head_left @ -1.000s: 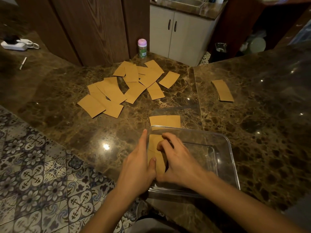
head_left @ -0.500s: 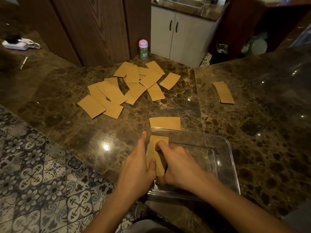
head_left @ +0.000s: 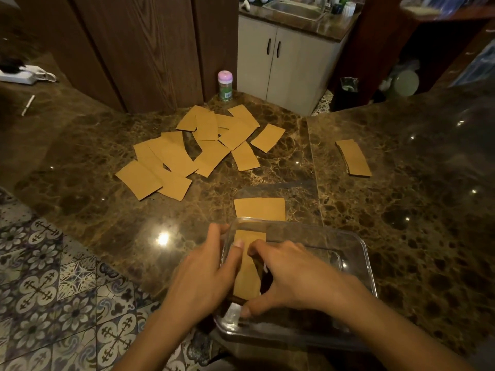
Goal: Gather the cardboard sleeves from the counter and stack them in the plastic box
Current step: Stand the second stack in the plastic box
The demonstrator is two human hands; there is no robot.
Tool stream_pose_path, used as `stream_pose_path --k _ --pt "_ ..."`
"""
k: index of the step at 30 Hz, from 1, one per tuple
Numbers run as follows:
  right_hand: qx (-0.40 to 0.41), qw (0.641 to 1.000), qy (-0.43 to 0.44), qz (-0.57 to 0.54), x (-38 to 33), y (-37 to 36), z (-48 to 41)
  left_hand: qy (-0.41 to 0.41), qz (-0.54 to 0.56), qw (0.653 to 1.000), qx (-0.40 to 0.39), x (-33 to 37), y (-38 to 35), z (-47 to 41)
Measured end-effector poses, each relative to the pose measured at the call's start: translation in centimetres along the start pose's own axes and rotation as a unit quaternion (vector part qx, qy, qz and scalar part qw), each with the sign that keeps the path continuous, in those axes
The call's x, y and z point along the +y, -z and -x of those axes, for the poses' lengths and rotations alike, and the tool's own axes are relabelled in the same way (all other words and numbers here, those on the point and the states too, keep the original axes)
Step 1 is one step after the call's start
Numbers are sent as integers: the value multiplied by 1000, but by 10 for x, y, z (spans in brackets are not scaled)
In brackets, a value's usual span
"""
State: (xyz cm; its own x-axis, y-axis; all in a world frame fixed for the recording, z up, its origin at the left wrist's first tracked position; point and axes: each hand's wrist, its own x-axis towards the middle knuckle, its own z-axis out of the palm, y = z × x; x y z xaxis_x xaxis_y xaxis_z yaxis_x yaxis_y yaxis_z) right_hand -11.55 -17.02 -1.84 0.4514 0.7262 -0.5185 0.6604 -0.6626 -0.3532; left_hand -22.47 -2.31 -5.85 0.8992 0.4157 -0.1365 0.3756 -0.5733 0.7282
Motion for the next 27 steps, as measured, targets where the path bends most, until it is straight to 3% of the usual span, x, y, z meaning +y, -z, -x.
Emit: stream_pose_path --k 2,7,12,17,19,23,25,27 --pt "18 1000 16 -5 0 18 -3 12 -7 1000 13 1 9 -13" --pt "170 983 14 -67 15 74 -41 3 -105 993 53 -21 25 -76" --pt "118 992 -10 -37 34 92 -78 1 -138 987 82 -41 47 -139" --pt "146 987 -33 -50 32 85 -66 5 -122 989 81 -51 55 -160" --pt "106 990 -27 -87 24 78 -45 2 -112 992 66 -52 51 -158" --pt "-100 993 -38 -56 22 54 -16 -5 -64 998 20 -41 42 -136" --pt "-132 990 -30 -37 27 35 -20 5 0 1000 -23 -25 38 -112" --pt "-111 991 -27 -66 29 18 -27 6 30 995 -95 -11 32 -84"
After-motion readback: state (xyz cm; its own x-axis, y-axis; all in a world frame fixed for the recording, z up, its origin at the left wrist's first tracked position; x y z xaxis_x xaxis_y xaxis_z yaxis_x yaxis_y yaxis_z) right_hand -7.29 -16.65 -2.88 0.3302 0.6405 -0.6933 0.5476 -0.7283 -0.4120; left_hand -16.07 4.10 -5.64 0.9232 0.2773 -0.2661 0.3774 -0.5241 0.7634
